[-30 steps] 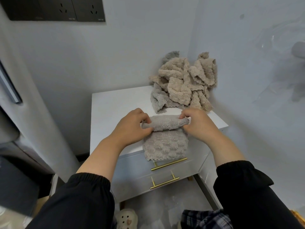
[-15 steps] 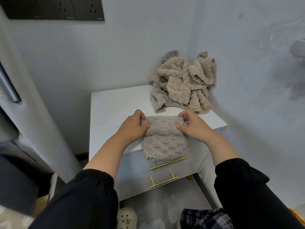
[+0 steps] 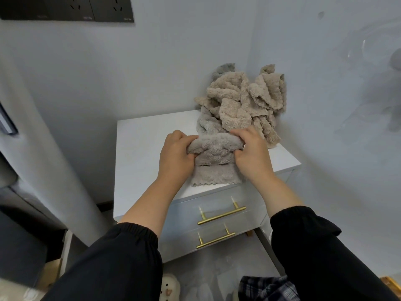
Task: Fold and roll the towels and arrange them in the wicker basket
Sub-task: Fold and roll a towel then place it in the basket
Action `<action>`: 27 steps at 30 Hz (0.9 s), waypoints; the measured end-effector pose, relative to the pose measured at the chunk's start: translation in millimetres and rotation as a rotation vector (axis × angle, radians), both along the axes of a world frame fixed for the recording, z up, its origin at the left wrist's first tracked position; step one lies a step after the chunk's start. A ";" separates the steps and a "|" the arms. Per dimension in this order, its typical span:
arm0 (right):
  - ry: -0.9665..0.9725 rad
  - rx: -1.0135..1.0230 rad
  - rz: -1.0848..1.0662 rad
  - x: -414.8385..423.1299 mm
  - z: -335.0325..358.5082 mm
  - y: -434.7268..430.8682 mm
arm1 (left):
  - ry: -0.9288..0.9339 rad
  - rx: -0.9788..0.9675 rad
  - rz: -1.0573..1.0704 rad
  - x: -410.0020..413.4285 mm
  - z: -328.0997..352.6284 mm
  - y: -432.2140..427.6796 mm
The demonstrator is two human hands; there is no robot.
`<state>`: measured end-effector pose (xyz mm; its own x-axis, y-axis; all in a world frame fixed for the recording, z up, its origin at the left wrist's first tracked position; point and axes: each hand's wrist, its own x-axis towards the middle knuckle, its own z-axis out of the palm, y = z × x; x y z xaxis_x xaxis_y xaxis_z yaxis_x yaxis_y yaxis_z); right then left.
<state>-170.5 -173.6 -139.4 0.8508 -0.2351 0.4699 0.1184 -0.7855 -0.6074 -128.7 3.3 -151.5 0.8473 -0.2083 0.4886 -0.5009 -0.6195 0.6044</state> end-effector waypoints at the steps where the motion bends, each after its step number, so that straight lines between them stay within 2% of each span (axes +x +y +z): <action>1: -0.015 -0.028 -0.006 0.0 -0.6 0.0 | -0.031 0.014 0.001 -0.4 0.0 0.1; 7: 0.109 -0.116 0.058 -3.7 -1.6 -8.1 | -0.038 0.182 -0.059 1.2 -0.6 7.5; 13: 0.330 -0.160 0.169 -15.0 9.5 -17.3 | 0.193 0.323 -0.247 -7.3 14.6 19.3; 16: 0.416 -0.143 0.212 -23.5 13.6 -17.2 | 0.245 0.307 -0.274 -11.2 17.8 21.5; 19: 0.355 -0.029 0.207 -27.7 13.7 -14.0 | 0.187 0.266 -0.208 -11.6 15.5 18.5; 22: 0.323 -0.027 0.179 -28.1 9.7 -12.4 | 0.165 0.270 -0.203 -12.6 11.6 14.0; 27: 0.452 0.035 0.179 -31.5 5.8 -15.7 | 0.310 0.223 -0.252 -13.7 9.5 14.1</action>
<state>-201.9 -189.3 -133.6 0.9964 -0.0752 0.0382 -0.0320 -0.7554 -0.6545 -142.4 17.4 -142.0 0.8557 -0.4982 0.1399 -0.4694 -0.6336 0.6149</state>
